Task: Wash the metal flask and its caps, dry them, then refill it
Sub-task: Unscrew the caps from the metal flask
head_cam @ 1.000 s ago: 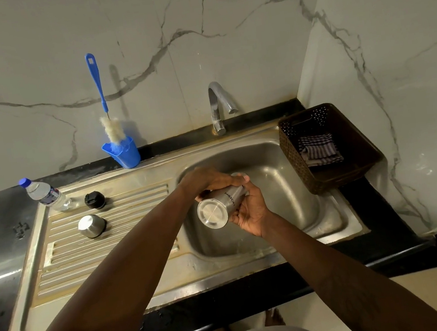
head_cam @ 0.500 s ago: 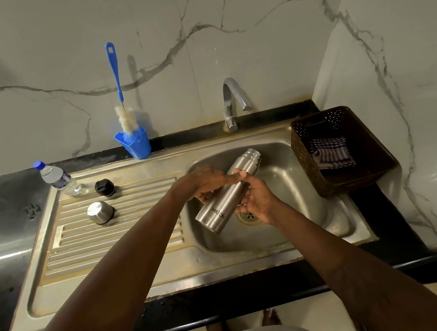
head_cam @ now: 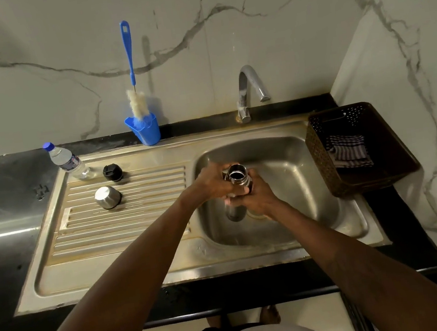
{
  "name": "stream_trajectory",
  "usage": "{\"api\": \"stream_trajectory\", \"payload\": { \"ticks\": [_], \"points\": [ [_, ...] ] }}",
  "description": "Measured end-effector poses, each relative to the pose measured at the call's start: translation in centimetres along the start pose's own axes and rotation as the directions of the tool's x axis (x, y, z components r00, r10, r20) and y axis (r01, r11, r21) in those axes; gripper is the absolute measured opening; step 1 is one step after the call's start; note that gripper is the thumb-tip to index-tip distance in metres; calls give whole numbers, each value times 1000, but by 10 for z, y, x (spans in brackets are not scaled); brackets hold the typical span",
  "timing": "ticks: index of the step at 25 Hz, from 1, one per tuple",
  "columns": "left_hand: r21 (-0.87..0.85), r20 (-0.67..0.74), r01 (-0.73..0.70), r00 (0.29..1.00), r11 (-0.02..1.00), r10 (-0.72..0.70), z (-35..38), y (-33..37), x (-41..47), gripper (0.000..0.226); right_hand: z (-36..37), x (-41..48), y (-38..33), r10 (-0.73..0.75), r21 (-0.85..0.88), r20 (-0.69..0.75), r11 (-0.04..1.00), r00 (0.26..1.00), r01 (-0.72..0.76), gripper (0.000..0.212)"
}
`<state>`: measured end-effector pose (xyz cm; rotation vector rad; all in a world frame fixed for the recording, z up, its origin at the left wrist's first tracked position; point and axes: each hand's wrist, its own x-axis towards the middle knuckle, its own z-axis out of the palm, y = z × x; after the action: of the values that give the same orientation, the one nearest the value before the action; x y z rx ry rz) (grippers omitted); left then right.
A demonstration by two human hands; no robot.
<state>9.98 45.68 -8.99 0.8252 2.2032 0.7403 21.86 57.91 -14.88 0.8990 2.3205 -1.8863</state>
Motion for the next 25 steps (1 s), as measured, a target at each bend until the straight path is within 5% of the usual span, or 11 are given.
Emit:
{"api": "stream_trajectory", "payload": {
  "ticks": [2, 8, 25],
  "points": [
    [123, -32, -55, 998, 991, 60, 7, -4, 0, 51, 5, 0, 5, -7, -69, 11, 998, 1000, 8, 81],
    [128, -61, -64, 995, 990, 73, 19, -20, 2, 35, 9, 5, 16, 7, -156, 55, 988, 998, 1, 81],
    [131, -79, -143, 985, 981, 154, 42, -54, -15, 39, 24, 13, 50, 19, -297, 161, 955, 987, 30, 87]
  ]
}}
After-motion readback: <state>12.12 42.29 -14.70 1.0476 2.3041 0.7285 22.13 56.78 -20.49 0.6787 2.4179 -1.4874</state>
